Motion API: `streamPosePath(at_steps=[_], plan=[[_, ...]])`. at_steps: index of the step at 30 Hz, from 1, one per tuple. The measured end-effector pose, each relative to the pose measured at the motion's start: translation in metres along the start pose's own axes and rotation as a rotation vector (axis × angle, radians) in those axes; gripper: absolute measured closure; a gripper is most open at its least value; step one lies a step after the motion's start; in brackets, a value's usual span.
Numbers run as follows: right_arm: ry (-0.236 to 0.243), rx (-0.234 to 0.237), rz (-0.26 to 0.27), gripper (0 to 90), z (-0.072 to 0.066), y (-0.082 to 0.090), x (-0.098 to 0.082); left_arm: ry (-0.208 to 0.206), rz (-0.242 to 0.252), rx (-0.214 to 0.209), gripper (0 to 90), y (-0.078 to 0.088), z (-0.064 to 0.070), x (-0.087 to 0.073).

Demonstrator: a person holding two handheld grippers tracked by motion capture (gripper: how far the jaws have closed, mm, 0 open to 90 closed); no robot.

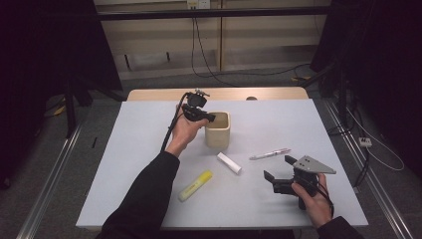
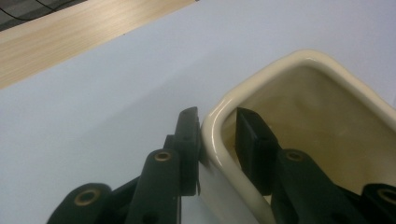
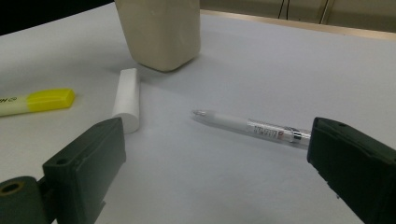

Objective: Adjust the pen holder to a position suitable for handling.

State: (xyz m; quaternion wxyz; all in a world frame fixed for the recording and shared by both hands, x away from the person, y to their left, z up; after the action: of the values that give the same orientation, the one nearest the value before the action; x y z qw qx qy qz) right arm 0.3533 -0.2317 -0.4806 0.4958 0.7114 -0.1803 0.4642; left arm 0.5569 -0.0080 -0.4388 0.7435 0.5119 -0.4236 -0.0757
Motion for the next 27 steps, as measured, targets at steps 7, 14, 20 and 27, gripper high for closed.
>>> streamPosePath(at_steps=[7,14,20,27], plan=[[0.005,-0.003,-0.001,4.8,-0.001,0.0,0.0,0.004,0.005,-0.003,70.8,0.0,0.0,-0.001],[0.003,-0.002,0.0,4.8,0.001,0.0,0.0,0.025,0.029,-0.036,62.8,0.002,0.003,0.0],[0.005,-0.001,0.003,4.8,0.001,0.0,0.001,0.016,0.044,-0.004,46.1,0.004,-0.002,0.0],[-0.002,-0.02,0.007,4.9,0.004,0.001,0.002,0.01,0.13,0.016,25.9,0.023,-0.007,0.0]])
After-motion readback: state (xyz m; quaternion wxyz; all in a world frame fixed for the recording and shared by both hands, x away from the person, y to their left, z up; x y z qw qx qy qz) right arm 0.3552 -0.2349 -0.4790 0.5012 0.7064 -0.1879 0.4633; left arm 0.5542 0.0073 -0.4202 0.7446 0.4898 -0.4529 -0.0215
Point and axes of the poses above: each handheld gripper's, and its own axes: y roughly backward along the jaws, x roughly out of its top, z roughly to its right, the point moved 8 cm from there along -y, roughly forward along the jaws, and after that the axes turned 9 degrees about -z, right-handed, at the moved point
